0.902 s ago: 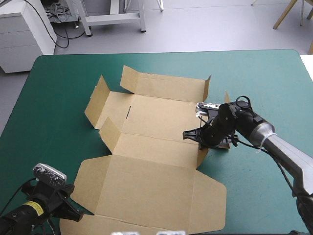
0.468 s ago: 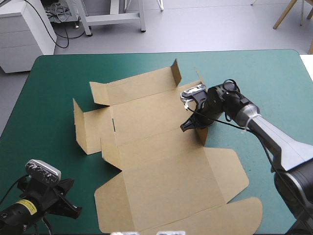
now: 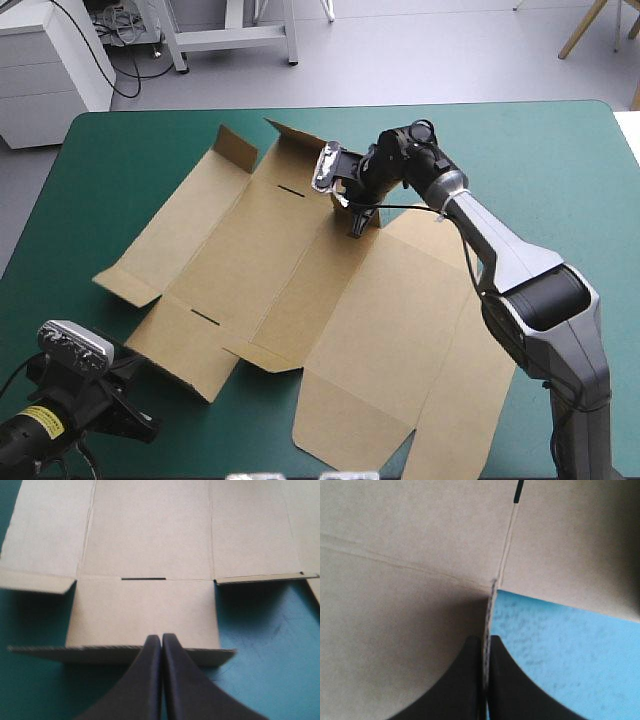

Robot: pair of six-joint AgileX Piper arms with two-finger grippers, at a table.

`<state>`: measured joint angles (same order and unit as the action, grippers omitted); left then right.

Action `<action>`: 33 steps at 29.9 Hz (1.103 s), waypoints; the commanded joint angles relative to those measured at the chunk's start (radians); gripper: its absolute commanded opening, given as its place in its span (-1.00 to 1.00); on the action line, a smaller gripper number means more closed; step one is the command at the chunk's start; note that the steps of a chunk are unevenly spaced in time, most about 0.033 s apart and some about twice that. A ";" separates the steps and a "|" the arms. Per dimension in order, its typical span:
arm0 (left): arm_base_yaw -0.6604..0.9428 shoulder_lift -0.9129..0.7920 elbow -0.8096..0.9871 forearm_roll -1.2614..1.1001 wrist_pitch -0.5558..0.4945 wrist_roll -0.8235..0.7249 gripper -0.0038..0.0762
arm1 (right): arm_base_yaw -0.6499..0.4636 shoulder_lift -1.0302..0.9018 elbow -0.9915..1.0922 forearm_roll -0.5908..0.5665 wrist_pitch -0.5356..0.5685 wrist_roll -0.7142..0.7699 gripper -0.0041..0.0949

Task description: Fold the box

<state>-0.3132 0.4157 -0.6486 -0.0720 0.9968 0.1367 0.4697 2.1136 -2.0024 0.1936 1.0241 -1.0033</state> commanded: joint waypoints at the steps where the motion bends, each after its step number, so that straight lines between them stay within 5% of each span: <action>1: -0.002 0.006 -0.034 -0.018 -0.054 -0.004 -0.93 | 0.038 -0.033 -0.096 0.034 -0.018 -0.119 -0.96; 7: -0.002 0.006 -0.034 -0.021 -0.054 -0.005 -0.93 | 0.138 -0.012 -0.103 0.027 0.000 -0.206 -0.96; 16: -0.002 0.006 -0.034 -0.025 -0.054 -0.005 -0.93 | 0.172 -0.013 -0.099 -0.036 0.178 -0.206 -0.96; 33: -0.002 0.006 -0.034 -0.010 -0.054 -0.005 -0.93 | 0.172 -0.013 -0.083 -0.056 0.132 -0.149 -0.84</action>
<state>-0.3132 0.4157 -0.6505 -0.0731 0.9981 0.1367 0.6469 2.1678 -2.0639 0.1339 1.1806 -1.1559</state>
